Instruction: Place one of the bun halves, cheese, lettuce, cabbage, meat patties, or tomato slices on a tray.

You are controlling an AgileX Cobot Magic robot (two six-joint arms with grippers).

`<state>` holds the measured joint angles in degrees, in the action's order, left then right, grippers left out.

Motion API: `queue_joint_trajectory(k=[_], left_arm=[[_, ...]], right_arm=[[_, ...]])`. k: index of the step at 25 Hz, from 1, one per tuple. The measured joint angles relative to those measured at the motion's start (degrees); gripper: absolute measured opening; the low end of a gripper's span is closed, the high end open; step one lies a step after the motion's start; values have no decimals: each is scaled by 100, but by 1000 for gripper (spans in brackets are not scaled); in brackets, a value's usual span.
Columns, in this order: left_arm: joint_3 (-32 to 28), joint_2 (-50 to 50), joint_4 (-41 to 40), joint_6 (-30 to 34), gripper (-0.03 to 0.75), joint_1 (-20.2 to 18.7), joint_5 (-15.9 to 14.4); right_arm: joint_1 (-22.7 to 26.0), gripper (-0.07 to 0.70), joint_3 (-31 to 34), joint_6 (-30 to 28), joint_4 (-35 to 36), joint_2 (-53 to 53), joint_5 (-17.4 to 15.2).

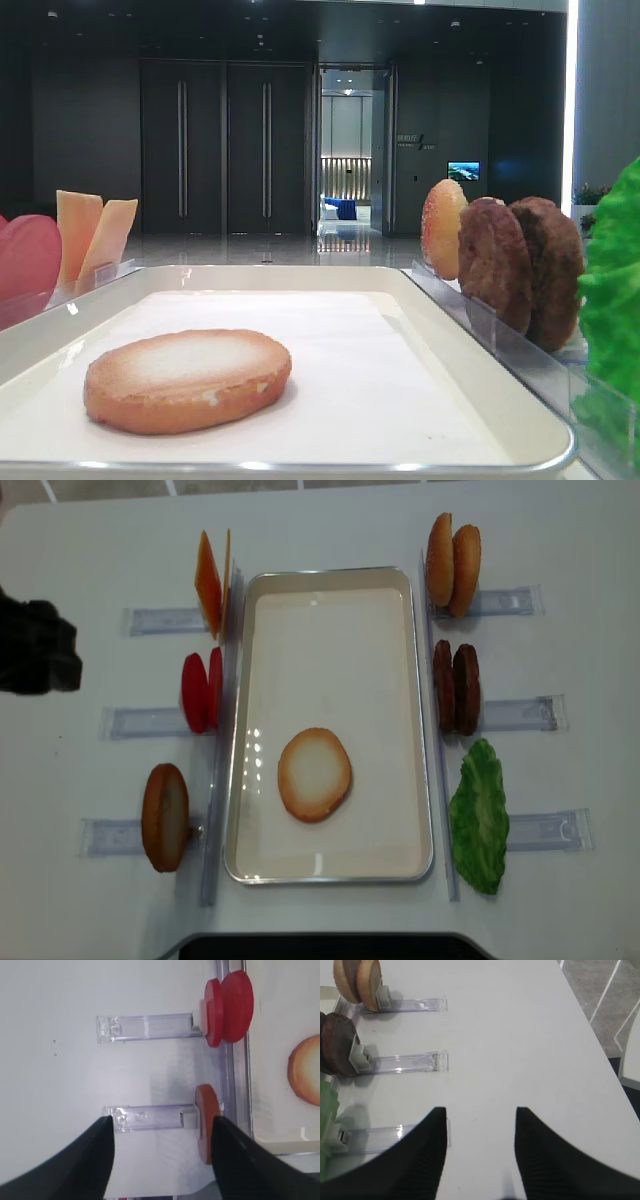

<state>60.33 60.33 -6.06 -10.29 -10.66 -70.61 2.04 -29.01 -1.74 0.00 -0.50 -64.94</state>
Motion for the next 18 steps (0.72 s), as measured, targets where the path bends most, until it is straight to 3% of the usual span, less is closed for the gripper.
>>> queue_joint_trajectory(k=[13,18], left_arm=[[-1476,-3491,45,104,467,0,-48],[-2140,-4939,45,160,467,0,401]], right_arm=[[0,308,0,0,0,0,0],[0,308,0,0,0,0,0]])
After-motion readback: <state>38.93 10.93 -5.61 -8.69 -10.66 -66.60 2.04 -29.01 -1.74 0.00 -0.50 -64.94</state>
